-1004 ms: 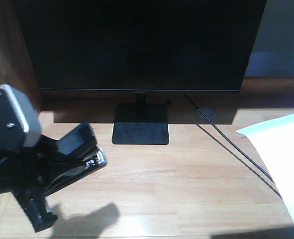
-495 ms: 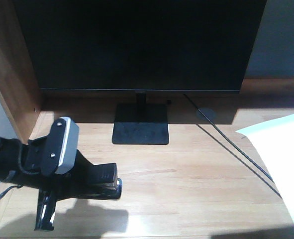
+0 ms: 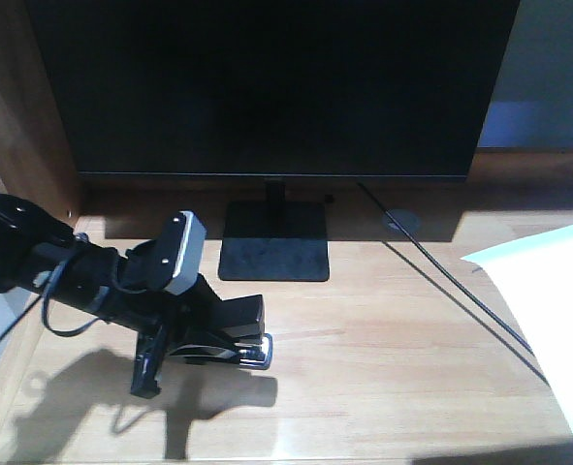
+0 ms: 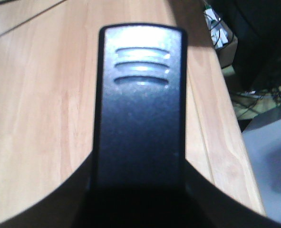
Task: Grab stapler and paper to desk for stapling
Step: 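Lower the black stapler with the left gripper onto the desk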
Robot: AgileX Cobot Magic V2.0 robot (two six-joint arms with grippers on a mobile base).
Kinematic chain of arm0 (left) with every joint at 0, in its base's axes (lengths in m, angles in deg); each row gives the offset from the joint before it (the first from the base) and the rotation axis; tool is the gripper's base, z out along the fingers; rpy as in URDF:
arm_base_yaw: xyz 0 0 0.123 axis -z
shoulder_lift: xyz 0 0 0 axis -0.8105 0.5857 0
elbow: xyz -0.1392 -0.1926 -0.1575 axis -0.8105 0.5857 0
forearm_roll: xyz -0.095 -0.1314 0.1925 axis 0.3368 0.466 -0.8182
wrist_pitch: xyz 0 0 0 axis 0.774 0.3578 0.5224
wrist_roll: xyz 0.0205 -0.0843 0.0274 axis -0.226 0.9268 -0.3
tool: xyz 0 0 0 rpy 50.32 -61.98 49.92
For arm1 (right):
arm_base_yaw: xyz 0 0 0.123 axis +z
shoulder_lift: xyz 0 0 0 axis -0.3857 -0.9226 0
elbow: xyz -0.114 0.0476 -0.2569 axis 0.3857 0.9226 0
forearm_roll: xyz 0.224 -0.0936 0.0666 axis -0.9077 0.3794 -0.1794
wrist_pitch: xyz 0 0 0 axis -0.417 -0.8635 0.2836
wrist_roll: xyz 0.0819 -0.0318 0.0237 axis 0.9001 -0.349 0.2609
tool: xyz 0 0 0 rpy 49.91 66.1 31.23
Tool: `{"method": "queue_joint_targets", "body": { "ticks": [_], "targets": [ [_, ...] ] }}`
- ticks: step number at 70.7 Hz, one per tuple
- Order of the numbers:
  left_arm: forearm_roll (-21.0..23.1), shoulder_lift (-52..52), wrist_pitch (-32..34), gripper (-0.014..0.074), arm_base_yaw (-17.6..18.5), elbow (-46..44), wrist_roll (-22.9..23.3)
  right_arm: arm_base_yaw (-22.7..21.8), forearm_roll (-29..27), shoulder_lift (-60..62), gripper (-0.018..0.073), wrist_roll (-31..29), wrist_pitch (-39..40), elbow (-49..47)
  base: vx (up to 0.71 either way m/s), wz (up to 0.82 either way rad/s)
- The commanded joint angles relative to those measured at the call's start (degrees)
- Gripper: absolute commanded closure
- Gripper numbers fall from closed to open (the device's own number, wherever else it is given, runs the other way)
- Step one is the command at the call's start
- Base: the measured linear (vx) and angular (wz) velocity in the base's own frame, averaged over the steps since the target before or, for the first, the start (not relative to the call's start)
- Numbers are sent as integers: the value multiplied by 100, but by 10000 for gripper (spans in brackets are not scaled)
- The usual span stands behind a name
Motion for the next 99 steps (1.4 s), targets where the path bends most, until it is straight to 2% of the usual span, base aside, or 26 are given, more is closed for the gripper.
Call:
{"method": "queue_joint_targets", "body": {
  "ticks": [1, 30, 54, 66, 76, 80, 87, 99],
  "targets": [
    [626, 59, -85, 603, 0, -197, -97, -40, 30, -68, 564, -46, 244, -183, 0, 0],
    [625, 979, 388, 603, 0, -197, -97, -40, 30, -68, 564, -46, 244, -183, 0, 0],
    [600, 1133, 512, 598, 0, -186, -97, -40, 30, -68, 564, -46, 244, -183, 0, 0],
    [600, 1133, 566, 556, 0, -186, -97, -40, 30, -68, 564, -46, 244, -183, 0, 0],
    [574, 1133, 594, 458, 0, -186, -97, -40, 30, -68, 564, -46, 244, -183, 0, 0],
    [574, 1133, 600, 393, 0, -186, -97, -40, 30, -68, 564, -46, 244, -183, 0, 0],
    [574, 1133, 600, 251, 0, -186, -70, -40, 30, -68, 564, -46, 244, -183, 0, 0],
    [513, 1114, 646, -13, 0, -186, 338, -40, 30, -68, 564, -46, 244, -183, 0, 0]
  ]
}}
